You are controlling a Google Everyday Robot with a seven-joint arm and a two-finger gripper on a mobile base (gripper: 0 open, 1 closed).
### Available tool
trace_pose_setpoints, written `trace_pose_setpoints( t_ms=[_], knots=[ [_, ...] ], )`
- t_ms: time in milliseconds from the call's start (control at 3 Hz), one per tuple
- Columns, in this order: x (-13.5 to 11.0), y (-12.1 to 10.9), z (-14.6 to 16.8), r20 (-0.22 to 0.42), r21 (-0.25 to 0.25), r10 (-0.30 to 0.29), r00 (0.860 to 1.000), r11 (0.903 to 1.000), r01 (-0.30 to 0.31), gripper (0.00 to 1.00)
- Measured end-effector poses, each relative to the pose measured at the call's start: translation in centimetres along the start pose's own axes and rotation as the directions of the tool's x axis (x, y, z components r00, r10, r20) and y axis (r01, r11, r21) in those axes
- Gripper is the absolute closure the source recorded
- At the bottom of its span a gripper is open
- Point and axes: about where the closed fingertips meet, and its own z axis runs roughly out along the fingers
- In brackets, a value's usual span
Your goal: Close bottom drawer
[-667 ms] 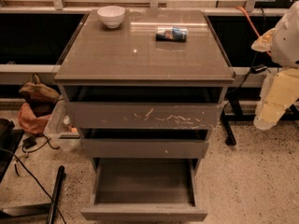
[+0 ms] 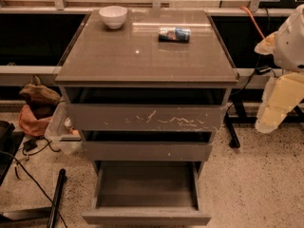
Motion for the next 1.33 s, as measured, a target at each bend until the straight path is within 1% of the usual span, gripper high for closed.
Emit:
trace_pose_setpoints(
  t_ms=[333,667,1000,1333],
  knots=[
    [0.4,1.0,5.5,0.048,-0.052,0.027,0.998,0.9983,-0.024,0.0],
    [1.8,2.8,15.4,0.106,-0.139,0.097,0.99,0.9869,-0.081,0.0],
    [1.8,2.8,15.4,0.106,-0.139,0.097,0.99,0.9869,-0.081,0.0],
    [1.4,4.1,17.7,0.152,-0.153,0.117,0.981,0.9838,-0.093,0.0]
  ],
)
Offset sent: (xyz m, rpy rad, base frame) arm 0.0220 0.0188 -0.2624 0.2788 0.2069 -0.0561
